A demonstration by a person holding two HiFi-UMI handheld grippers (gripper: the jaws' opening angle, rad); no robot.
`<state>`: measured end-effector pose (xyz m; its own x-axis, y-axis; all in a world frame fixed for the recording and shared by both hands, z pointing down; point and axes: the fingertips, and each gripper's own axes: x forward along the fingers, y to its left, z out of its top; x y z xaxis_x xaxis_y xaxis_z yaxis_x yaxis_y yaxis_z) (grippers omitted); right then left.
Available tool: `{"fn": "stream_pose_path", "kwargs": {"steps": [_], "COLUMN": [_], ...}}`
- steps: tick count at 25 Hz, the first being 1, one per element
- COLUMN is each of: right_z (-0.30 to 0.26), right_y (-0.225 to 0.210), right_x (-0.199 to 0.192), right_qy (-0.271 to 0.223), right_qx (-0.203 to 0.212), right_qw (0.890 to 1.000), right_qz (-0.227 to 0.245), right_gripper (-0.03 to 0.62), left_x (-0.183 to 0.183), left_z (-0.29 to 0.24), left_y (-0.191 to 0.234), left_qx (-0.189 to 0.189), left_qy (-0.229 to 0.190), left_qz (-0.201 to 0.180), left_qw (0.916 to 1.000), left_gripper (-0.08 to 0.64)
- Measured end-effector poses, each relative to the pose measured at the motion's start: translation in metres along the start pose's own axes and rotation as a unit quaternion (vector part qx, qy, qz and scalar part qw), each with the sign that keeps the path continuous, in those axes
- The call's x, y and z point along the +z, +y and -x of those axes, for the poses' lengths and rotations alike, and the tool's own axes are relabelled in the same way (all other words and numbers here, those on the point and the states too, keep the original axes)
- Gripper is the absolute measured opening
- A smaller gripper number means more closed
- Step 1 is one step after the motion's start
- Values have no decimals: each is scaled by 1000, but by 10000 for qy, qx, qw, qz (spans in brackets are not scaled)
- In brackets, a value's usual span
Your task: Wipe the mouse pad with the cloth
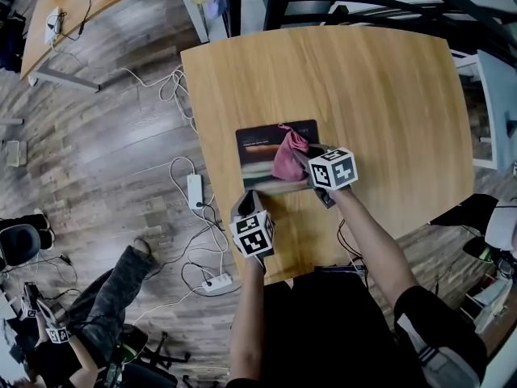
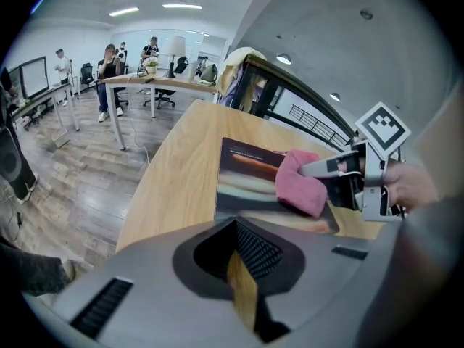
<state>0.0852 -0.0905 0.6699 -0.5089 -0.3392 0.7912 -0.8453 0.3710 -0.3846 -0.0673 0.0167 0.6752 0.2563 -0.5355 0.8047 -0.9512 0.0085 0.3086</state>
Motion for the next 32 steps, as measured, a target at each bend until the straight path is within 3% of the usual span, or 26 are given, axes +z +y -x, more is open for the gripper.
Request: {"fn": "stream_pose_path", "kwargs": {"steps": [16, 25, 32], "right_z": [39, 58, 84], "right_y": [-67, -95, -73], "right_x": [-21, -26, -16], "right_qy": [-291, -492, -1078], "right_qx": [-318, -616, -443], "right_qw": [9974, 9930, 9860], "right_qz": [-573, -875, -1196], "right_gripper": [63, 63, 63], "left_x": [-1, 3, 11], "left_z": [-1, -1, 7], "left_y": [3, 1, 5], "left_qx": [174, -54, -435], "left_qy": [57, 256, 357], "left_qz": [-222, -454, -166], "left_qw": [9996, 9986, 9983], "left_gripper": [23, 23, 23]}}
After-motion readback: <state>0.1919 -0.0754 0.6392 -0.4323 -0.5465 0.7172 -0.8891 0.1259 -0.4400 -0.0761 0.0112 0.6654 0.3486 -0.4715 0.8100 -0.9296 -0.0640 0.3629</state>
